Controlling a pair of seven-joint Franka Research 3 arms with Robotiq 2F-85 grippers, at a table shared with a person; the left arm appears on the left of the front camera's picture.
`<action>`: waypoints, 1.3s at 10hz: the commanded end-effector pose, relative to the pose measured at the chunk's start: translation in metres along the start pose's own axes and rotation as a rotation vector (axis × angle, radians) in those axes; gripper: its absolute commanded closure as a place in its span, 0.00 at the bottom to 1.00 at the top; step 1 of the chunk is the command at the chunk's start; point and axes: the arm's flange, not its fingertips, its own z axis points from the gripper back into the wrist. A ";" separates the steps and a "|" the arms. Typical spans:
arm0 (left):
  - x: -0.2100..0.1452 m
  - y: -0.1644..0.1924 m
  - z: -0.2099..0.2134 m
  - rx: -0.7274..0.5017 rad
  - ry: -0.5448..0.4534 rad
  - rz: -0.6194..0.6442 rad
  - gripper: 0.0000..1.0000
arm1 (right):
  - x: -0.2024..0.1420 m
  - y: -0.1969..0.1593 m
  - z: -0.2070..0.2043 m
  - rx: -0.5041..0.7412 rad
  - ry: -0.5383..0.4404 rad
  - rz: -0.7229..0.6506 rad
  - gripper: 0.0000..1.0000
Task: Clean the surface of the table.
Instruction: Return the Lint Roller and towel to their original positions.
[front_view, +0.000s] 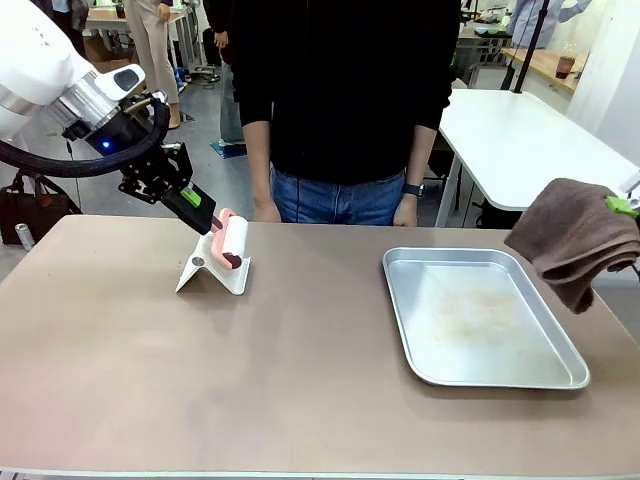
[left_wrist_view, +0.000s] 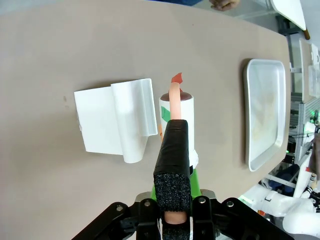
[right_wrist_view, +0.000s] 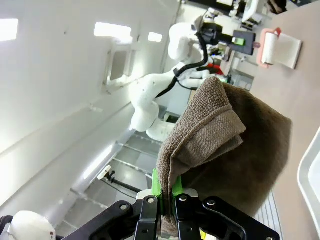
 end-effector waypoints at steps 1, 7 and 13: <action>-0.002 0.006 0.007 -0.041 -0.009 -0.011 0.77 | 0.003 0.006 0.000 0.011 0.018 0.008 0.92; 0.000 0.004 0.008 -0.054 0.006 -0.025 0.77 | 0.052 -0.042 -0.081 -0.169 0.217 0.180 0.92; -0.006 0.008 0.014 -0.080 0.011 -0.032 0.77 | 0.128 -0.093 -0.209 -0.399 0.393 0.355 0.92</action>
